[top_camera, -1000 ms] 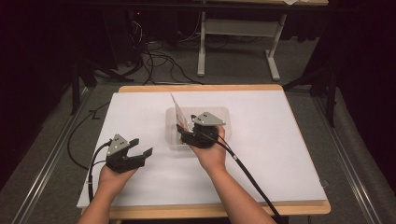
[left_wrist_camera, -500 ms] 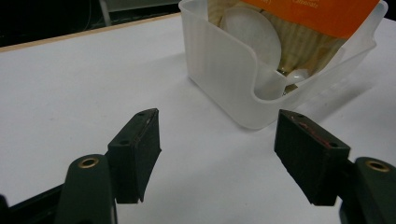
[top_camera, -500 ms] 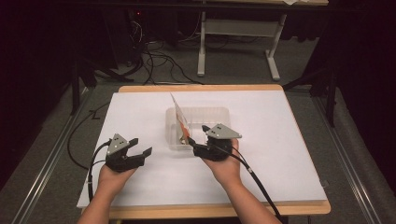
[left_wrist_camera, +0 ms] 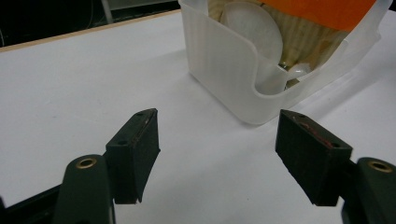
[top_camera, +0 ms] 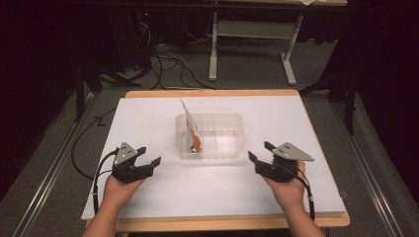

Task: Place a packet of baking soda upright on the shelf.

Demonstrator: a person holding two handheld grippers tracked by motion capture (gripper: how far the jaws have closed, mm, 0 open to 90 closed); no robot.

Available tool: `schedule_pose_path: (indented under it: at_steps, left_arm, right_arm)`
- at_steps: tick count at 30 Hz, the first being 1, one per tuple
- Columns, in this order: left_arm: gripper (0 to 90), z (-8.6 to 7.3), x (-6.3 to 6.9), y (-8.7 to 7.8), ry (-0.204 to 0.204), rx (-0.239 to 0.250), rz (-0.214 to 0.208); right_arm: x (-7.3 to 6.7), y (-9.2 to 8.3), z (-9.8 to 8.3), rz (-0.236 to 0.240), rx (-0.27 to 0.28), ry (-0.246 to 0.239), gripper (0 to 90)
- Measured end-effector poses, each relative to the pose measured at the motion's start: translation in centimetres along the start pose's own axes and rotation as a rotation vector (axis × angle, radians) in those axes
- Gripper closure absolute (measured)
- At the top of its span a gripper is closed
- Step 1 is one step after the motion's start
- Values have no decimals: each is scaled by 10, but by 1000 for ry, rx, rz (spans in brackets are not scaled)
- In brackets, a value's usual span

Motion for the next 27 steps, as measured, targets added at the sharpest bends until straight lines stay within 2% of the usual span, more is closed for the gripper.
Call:
schedule_pose_path:
  at_steps: [1,2,3,4,8,9,10,11,13,15,17,20,27]
  left_arm:
    - [307,0,-1,0,-5,3,0]
    - [306,0,-1,0,-5,3,0]
    - [305,0,-1,0,-5,2,0]
    - [305,0,-2,1,-4,-2,0]
    - [293,-3,0,5,-14,-31,-5]
    - [280,-3,2,7,-14,-41,0]
    - [277,-3,2,7,-14,-41,0]
    - [273,-4,4,8,-8,-49,11]
    - [272,-4,4,8,-6,-53,21]
    - [270,-5,3,8,-24,-54,26]
    - [270,-6,2,6,-41,-49,34]
    - [263,-7,-1,5,-43,-44,46]
    - [265,-5,-2,2,-42,-33,31]
  right_arm:
    - [21,-13,-10,-47,-12,16,333]
    - [21,-13,-10,-47,-12,16,333]
    - [40,-28,-23,-90,-22,35,331]
    - [40,-28,-23,-90,-22,35,331]
    - [71,-49,-55,-155,-54,68,358]
    - [84,-50,-62,-156,-92,121,351]
    - [84,-50,-62,-156,-92,121,351]
    - [93,-48,-66,-174,-99,135,359]
    - [96,-45,-68,-181,-108,132,360]
    - [99,-40,-70,-182,-120,108,364]
    - [99,-38,-70,-178,-131,94,365]
    - [97,-37,-68,-165,-127,88,366]
    - [90,-33,-69,-158,-143,73,367]
Point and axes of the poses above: each handheld gripper's, and its own axes: y roughly forward along the jaws, z roughly out of its top, x roughly to its right, the point moved 4 cm from there along y, roughly forward along the jaws, and after that the axes turned 2 degrees about -z, right-handed, at the moved point
